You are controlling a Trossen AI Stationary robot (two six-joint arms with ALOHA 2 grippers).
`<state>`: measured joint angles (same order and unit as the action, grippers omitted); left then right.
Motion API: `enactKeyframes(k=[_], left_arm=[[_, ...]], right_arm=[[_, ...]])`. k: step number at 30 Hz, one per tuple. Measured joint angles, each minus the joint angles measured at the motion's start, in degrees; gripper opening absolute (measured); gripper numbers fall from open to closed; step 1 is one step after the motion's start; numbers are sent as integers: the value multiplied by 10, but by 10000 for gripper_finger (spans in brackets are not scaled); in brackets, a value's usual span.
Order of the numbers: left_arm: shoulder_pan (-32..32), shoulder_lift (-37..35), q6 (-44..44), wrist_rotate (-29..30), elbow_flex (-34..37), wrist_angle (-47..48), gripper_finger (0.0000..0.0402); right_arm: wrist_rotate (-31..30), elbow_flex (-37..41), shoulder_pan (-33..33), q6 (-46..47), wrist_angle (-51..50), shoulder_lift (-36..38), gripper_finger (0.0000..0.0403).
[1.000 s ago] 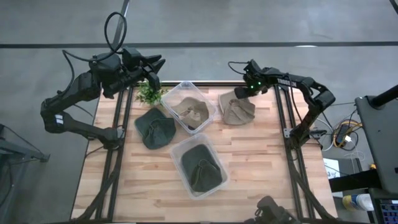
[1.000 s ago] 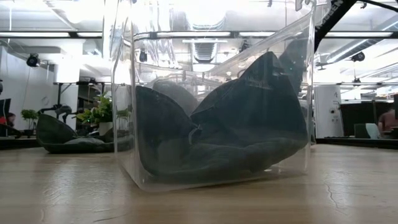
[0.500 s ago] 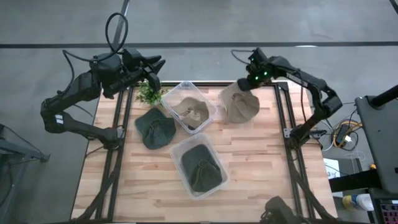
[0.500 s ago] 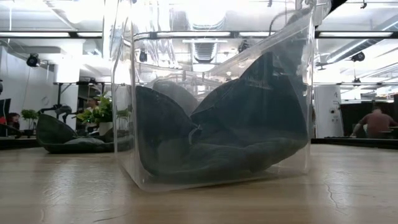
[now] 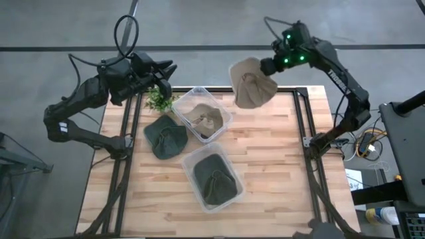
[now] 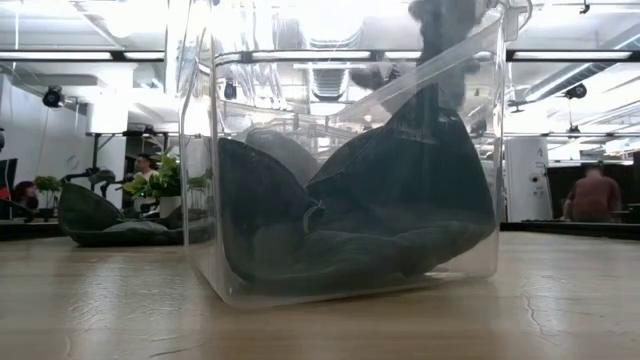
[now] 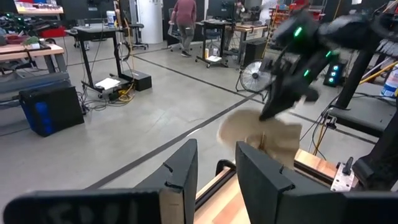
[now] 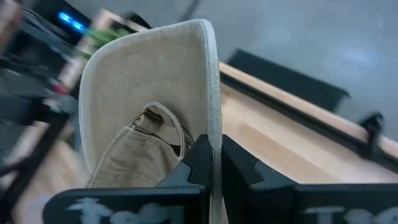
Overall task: Pick & Place hat
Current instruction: Put the brown cap into the top transparent bin
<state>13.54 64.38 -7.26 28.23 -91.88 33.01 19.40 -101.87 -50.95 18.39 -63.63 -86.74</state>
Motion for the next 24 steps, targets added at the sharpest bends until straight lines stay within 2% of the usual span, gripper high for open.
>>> enactKeyframes(k=[5, 12, 24], left_arm=[[0, 0, -4, 3, 13, 1, 103], [0, 0, -25, 2, 37, -11, 103], [0, -9, -26, -2, 30, -21, 103]], right_arm=[[7, -69, 22, 21, 7, -5, 11], [47, -127, 69, 59, 89, -55, 12], [94, -252, 154, 49, 104, -255, 12]])
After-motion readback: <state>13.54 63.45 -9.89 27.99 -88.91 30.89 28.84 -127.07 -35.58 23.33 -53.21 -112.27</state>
